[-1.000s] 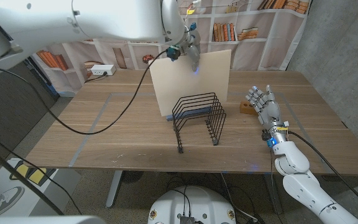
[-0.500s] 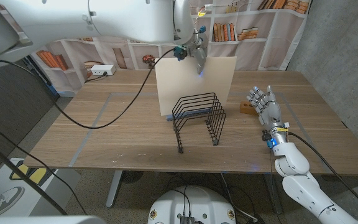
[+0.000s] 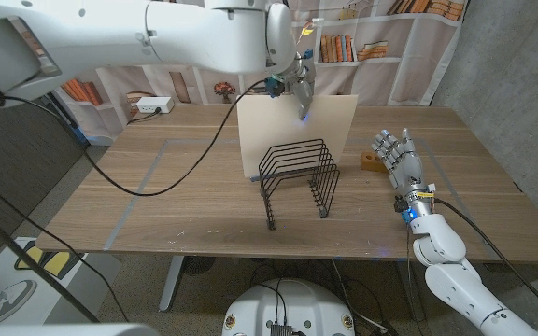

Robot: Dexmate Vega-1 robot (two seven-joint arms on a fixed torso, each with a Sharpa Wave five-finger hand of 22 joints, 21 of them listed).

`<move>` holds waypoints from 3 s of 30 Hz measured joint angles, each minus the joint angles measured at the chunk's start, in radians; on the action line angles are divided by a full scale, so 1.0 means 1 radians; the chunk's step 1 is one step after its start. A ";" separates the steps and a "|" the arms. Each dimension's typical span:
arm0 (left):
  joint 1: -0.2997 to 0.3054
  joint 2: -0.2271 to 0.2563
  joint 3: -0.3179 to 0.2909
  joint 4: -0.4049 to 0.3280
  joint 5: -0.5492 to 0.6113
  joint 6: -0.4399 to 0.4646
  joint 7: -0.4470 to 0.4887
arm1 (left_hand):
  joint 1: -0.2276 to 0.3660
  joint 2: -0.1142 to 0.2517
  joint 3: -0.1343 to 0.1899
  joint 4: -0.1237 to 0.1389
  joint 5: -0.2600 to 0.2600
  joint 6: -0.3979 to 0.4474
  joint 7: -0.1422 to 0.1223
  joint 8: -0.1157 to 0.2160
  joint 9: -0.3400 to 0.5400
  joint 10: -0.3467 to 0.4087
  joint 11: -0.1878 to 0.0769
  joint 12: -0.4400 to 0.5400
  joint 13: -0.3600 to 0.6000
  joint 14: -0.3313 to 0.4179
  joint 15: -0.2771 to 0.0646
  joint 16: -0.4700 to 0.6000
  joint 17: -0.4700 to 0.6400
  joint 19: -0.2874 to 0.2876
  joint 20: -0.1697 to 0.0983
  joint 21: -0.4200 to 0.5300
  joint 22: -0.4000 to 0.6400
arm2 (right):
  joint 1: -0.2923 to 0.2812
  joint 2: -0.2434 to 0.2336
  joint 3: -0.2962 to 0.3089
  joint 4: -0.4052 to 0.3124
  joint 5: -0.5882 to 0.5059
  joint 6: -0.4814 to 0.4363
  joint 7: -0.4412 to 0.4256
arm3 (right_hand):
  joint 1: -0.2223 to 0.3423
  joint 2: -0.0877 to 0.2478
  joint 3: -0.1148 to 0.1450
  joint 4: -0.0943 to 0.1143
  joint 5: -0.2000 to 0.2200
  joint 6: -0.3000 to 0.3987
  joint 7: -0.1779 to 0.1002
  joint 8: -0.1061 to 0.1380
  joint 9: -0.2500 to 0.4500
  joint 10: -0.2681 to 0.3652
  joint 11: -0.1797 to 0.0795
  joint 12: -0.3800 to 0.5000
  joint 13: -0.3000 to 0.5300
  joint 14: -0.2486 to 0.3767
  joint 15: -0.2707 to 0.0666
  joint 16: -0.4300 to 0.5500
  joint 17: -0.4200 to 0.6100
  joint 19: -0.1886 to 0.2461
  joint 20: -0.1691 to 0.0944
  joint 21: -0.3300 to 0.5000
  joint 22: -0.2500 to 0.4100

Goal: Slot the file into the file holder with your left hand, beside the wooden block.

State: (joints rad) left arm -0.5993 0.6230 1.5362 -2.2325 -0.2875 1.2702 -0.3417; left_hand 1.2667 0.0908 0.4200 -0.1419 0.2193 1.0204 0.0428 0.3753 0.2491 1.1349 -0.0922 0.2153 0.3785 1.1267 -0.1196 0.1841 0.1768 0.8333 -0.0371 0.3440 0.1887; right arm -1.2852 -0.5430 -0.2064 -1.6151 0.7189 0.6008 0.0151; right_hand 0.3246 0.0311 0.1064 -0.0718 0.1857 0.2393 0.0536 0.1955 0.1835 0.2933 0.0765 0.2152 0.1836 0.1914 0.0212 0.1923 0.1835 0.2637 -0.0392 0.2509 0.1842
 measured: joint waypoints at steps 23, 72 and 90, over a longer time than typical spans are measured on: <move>0.097 0.000 -0.040 0.064 0.071 -0.065 -0.083 | -0.004 -0.004 0.011 -0.003 0.008 -0.003 0.003 -0.003 -0.001 -0.003 0.003 0.000 0.000 -0.007 0.007 0.000 0.000 -0.003 0.003 0.000 0.000 | 0.005 0.008 -0.008 -0.003 -0.012 -0.014 -0.020 | -0.004 0.004 0.000 0.000 0.000 0.000 0.000 0.000 0.000 0.000 0.000 0.000 0.000 0.000 0.000 0.000 0.000 0.000 0.000 -0.008 0.000; 0.110 -0.081 0.002 0.192 0.199 -0.149 -0.250 | -0.017 -0.004 0.029 0.001 0.008 -0.011 0.011 -0.008 0.009 -0.026 -0.002 0.001 0.007 -0.040 0.018 0.000 0.000 -0.033 0.009 -0.005 0.000 | -0.007 0.016 -0.005 0.003 -0.009 -0.005 -0.030 | -0.004 0.004 -0.004 -0.004 0.000 0.000 0.000 0.000 0.000 0.004 -0.004 0.000 0.000 0.000 0.000 0.000 0.000 0.000 0.000 -0.016 0.000; 0.129 -0.058 -0.021 0.172 0.234 -0.157 -0.275 | -0.032 0.011 0.064 0.002 0.008 -0.145 -0.010 -0.073 0.019 -0.197 0.017 -0.030 0.010 -0.260 0.077 -0.011 0.005 -0.210 0.064 -0.060 0.009 | -0.006 0.018 -0.007 0.000 -0.015 -0.006 -0.036 | -0.004 0.004 -0.004 -0.004 0.000 0.000 0.000 0.000 0.000 0.004 -0.004 0.000 0.000 0.004 0.004 0.000 0.000 0.004 0.004 -0.016 -0.001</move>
State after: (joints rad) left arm -0.4704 0.5652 1.5153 -2.0608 -0.0540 1.1136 -0.6165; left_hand 1.2350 0.1018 0.4839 -0.1397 0.2271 0.8754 0.0325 0.3025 0.2678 0.9381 -0.0756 0.1856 0.3884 0.8666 -0.0421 0.1729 0.1823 0.6229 0.0265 0.2841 0.1981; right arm -1.2910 -0.5251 -0.2135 -1.6155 0.7040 0.5946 -0.0210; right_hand 0.3206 0.0350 0.1022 -0.0759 0.1857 0.2392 0.0536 0.1955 0.1835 0.2968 0.0730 0.2152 0.1836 0.1951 0.0249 0.1922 0.1835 0.2672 -0.0357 0.2345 0.1837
